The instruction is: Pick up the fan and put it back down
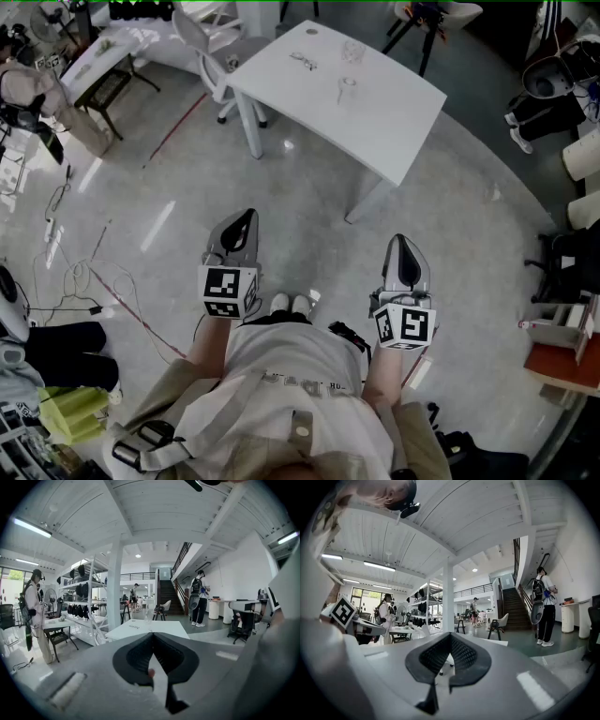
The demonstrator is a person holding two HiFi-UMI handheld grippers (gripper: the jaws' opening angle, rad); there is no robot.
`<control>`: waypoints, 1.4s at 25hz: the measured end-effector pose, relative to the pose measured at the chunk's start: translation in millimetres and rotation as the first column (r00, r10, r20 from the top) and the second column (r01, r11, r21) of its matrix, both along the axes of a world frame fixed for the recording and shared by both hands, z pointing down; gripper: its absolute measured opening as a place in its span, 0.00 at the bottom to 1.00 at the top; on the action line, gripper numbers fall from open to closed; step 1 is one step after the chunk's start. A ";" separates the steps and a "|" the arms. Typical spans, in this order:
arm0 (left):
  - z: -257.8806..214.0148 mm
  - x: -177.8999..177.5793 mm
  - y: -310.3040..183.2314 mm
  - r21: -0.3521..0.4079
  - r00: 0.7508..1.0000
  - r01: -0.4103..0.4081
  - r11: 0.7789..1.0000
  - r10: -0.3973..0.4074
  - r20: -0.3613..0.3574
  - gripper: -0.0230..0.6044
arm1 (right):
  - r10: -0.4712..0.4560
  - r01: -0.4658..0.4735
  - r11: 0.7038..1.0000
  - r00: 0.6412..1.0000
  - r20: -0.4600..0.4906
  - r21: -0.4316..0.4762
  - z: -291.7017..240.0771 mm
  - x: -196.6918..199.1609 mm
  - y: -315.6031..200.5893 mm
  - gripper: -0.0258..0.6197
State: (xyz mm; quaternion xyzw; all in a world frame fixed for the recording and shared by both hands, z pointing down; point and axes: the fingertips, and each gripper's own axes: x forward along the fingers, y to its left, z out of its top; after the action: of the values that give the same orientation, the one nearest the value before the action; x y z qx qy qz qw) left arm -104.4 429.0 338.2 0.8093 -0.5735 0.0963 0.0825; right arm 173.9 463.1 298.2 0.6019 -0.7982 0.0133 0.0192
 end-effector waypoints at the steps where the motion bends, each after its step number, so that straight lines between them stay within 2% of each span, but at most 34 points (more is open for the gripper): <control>1: -0.1 1.2 0.9 0.000 1.000 0.000 1.000 0.000 0.001 0.06 | -0.001 0.001 1.000 1.000 0.000 0.002 -1.5 0.0 0.6 0.04; 13: 2.9 11.9 8.3 -0.008 1.000 -0.003 1.000 0.003 0.013 0.06 | -0.040 0.040 0.999 0.998 -0.053 0.007 -1.4 -1.5 10.0 0.04; 21: 9.5 34.6 9.8 -0.028 1.000 -0.019 0.999 0.020 0.022 0.06 | -0.026 0.026 1.000 0.998 -0.054 -0.005 3.2 20.7 15.1 0.04; 27: 16.0 56.7 6.2 -0.058 0.999 -0.034 0.998 0.035 0.032 0.06 | -0.022 0.022 0.999 1.000 -0.004 -0.040 16.1 43.8 16.2 0.04; 30: 11.9 54.8 2.6 -0.045 0.999 -0.006 0.999 0.007 0.031 0.06 | -0.049 0.051 0.998 0.995 0.086 -0.021 10.2 47.6 11.7 0.04; 31: 11.7 53.1 1.8 -0.047 0.999 0.002 0.999 0.000 0.039 0.08 | -0.063 0.066 0.998 0.990 0.125 -0.018 8.7 47.5 9.6 0.05; 32: 12.1 52.3 1.0 -0.053 0.999 0.003 0.999 -0.001 0.045 0.24 | -0.080 0.084 0.996 0.984 0.157 -0.021 8.2 46.7 7.2 0.13; 33: 12.2 51.9 0.2 -0.059 0.999 0.003 0.998 0.000 0.049 0.37 | -0.094 0.100 0.995 0.979 0.180 -0.027 8.3 45.7 4.6 0.34; 34: 11.7 51.3 -0.6 -0.061 0.999 0.005 0.998 -0.002 0.050 0.44 | -0.102 0.110 0.993 0.976 0.192 -0.031 8.4 45.2 2.5 0.44; 35: 11.0 50.3 -1.1 -0.060 0.999 0.008 0.998 -0.005 0.050 0.50 | -0.104 0.112 0.993 0.975 0.195 -0.032 8.3 45.2 1.0 0.47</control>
State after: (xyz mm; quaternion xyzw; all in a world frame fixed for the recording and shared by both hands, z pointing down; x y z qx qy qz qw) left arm -54.0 427.9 349.1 0.8019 -0.5749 0.1335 0.0929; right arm 219.1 464.1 306.5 0.5531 -0.8273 0.0879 -0.0448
